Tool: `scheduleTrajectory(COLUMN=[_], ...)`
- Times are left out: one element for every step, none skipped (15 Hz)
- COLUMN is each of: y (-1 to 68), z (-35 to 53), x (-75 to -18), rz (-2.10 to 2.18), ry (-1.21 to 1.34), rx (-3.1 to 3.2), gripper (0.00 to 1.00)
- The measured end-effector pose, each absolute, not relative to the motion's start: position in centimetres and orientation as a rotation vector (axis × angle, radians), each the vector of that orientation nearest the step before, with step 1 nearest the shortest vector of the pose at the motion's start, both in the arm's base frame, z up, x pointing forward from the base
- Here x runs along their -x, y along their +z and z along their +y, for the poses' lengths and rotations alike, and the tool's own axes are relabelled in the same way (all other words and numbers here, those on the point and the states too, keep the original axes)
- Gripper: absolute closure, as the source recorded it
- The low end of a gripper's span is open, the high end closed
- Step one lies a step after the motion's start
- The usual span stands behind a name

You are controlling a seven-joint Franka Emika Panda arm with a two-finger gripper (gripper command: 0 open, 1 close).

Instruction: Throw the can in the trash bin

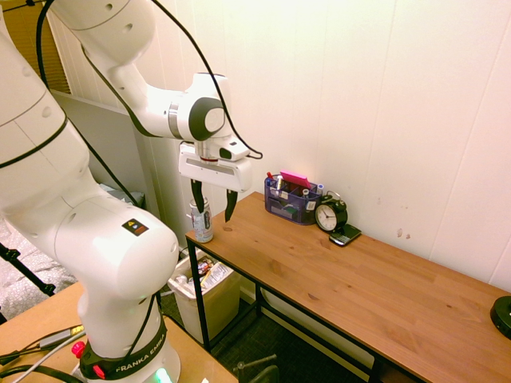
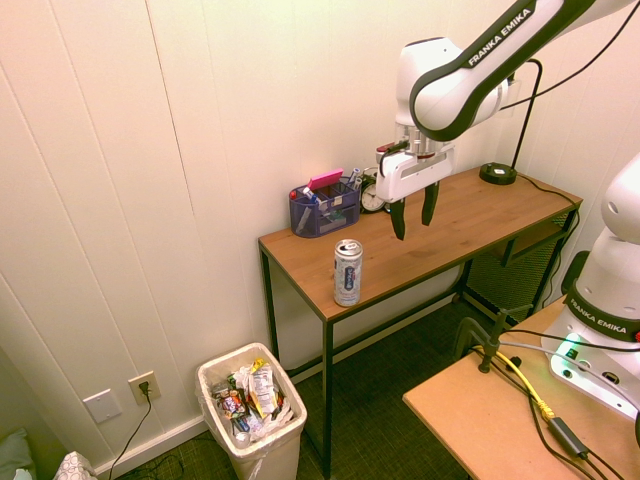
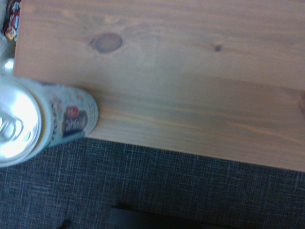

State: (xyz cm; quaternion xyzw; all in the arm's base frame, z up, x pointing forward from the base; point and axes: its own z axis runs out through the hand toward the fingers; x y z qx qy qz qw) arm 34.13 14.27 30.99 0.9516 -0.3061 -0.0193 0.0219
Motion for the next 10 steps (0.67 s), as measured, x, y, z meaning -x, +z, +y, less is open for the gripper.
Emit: scheduleTrajectory(y=[30.8,30.4,30.0,29.7,29.4,29.2,28.9,28.5,28.3,28.1], z=[15.5,16.8,18.1,19.4,20.5,21.3,22.0,22.7,23.2,23.8], x=[-33.6,-33.1,-32.9,-33.0,-33.8,-34.8,-35.9,-36.9,-37.9,-38.8], rz=[-0.922,-0.898,-0.879,-0.858,-0.844,-0.840,-0.843,-0.844,-0.845,-0.850], ry=[-0.062,-0.069,-0.073,-0.085,-0.106,-0.126,-0.146,-0.167,-0.184,-0.197], rx=[-2.956,-2.959,-2.959,-2.965,-2.973,-2.979,-2.983,-2.986,-2.989,-2.987], gripper=[0.00,0.00,0.00,0.00,0.00,0.00,0.00,0.00,0.00,0.00])
